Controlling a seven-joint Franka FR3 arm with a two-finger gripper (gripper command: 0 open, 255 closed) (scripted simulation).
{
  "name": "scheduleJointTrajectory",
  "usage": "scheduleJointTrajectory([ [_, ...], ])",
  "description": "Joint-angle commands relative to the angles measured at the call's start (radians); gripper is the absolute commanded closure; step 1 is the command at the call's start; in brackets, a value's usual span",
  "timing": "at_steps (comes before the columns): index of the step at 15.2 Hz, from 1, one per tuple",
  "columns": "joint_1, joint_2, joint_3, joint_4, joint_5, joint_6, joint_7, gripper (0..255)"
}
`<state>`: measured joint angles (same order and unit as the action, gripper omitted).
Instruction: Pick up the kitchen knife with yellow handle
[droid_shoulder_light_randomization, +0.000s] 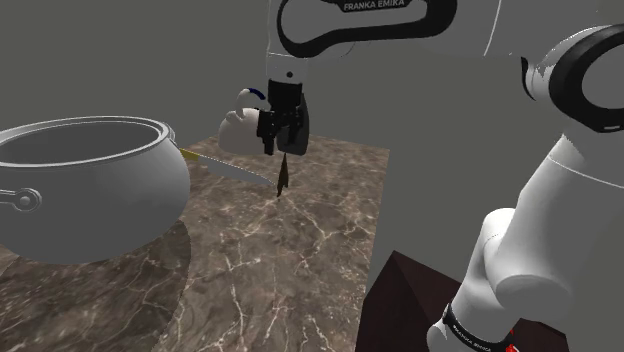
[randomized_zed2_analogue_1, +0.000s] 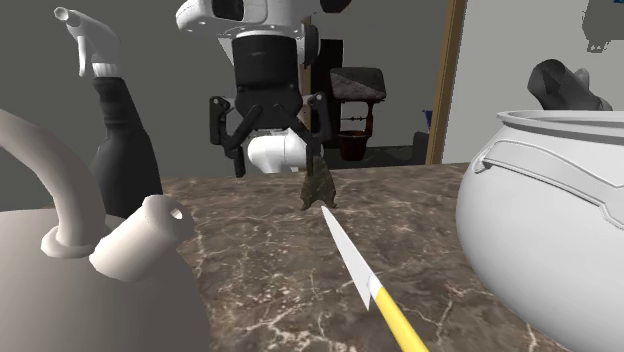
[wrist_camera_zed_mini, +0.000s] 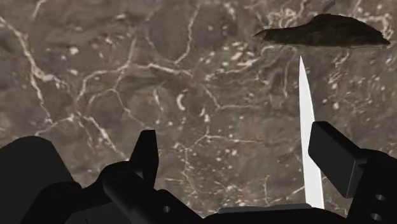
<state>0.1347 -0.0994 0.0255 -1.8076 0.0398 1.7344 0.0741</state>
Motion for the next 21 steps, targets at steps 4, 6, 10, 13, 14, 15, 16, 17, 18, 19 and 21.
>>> scheduleJointTrajectory([
  [4,0.032,0.196,0.032,0.222,-0.023,-0.028,-0.015,0],
  [6,0.047,0.278,0.044,0.323,-0.036,-0.048,-0.020,0],
  [10,0.082,0.457,0.065,0.563,-0.068,-0.112,-0.032,0],
  [13,0.100,0.534,0.071,0.660,-0.081,-0.133,-0.038,0],
  [14,0.099,0.530,0.071,0.639,-0.081,-0.116,-0.038,0],
  [15,0.098,0.525,0.071,0.618,-0.081,-0.100,-0.038,0],
  [16,0.097,0.521,0.071,0.599,-0.080,-0.085,-0.038,0],
  [17,0.097,0.518,0.071,0.580,-0.080,-0.069,-0.038,0],
  [18,0.096,0.515,0.071,0.562,-0.080,-0.054,-0.038,0],
  [19,0.096,0.512,0.071,0.544,-0.080,-0.039,-0.038,0],
  [21,0.095,0.511,0.071,0.534,-0.079,-0.031,-0.038,0],
])
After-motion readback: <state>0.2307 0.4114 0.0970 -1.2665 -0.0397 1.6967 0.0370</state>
